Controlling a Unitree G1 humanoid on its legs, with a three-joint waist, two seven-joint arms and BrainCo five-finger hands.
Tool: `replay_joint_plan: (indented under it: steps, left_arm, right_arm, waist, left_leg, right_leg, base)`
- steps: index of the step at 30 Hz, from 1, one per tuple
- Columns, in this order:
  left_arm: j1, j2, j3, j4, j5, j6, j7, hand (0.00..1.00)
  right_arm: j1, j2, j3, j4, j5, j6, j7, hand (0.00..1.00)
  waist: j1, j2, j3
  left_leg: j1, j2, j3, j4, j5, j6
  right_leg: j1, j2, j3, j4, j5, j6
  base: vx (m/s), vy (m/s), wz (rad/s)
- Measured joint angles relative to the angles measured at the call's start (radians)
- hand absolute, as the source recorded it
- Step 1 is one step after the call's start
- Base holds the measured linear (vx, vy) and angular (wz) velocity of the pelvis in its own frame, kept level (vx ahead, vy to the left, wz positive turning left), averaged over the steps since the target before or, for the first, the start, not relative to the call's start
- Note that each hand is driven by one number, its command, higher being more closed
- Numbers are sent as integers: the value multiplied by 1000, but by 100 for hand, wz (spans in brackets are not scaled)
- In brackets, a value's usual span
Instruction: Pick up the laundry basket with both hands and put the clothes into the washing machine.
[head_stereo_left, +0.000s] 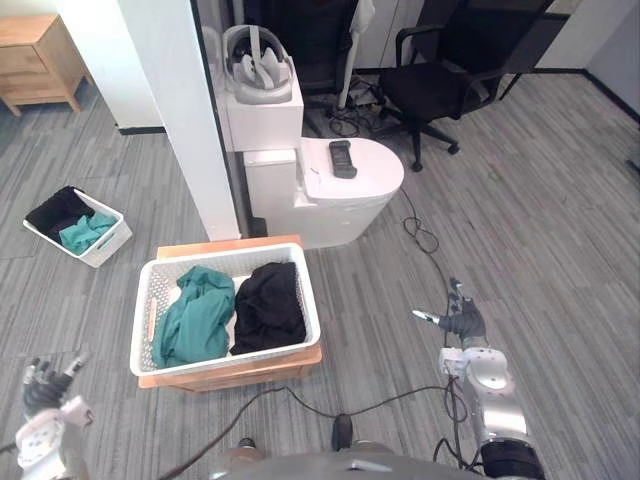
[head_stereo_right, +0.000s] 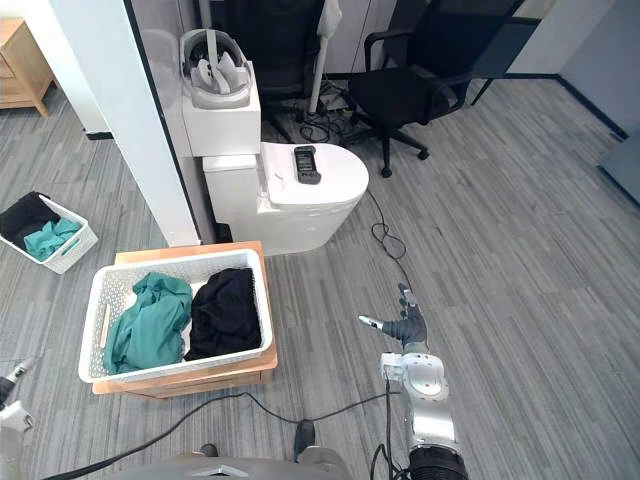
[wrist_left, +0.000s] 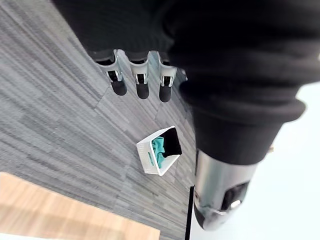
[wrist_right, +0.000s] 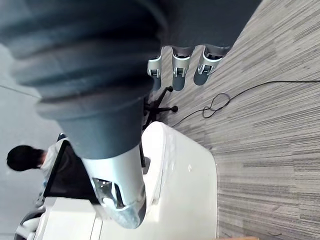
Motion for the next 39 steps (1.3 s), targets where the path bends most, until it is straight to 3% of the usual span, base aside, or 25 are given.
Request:
replay_joint_plan:
  steps: [6,12,17,24,39]
  left_arm:
    - [-110,90,8,87,68,24,-17,0]
    - [-259,155,-30,276,122,49,-20,0]
    - [-359,203,-109,380,156,62,-25,0]
    - [-536,207,-258,415,155,73,-23,0]
    - [-760,208,-396,400,115,70,36,0]
  right_arm:
    - [-41,-31,98,6,0,5,15,0]
    - [-184,-87,198,176,21,32,18,0]
    - [-322,-127,296,262,59,70,44,0]
    - [-523,-154,347,298,80,72,43,0]
    - [-688,-157,388,336,78,76,39,0]
  waist:
    - [19,12,8]
    - [24,10,32]
    - [30,1,118]
    - [33,-14,219]
    - [32,-16,315]
  left_leg:
    - [-28,1,11,26,-2,1]
    - [-77,2,10,70,-1,3]
    - [-172,9,7,136,-1,3]
    - [-305,31,-4,249,-12,-2]
    - [-413,61,-3,325,-28,-3]
  right_leg:
    - [-19,1,9,-8,26,-2]
    - [-38,0,11,-29,66,-11]
    - [-100,5,19,-28,101,-26]
    - [-177,21,27,-31,151,-41]
    - [-251,46,39,-42,184,-51]
  base:
    - [-63,-12,-7]
    - [-114,-21,0]
    - [-161,-41,-1]
    - [-116,-20,-1]
    - [-30,8,-3]
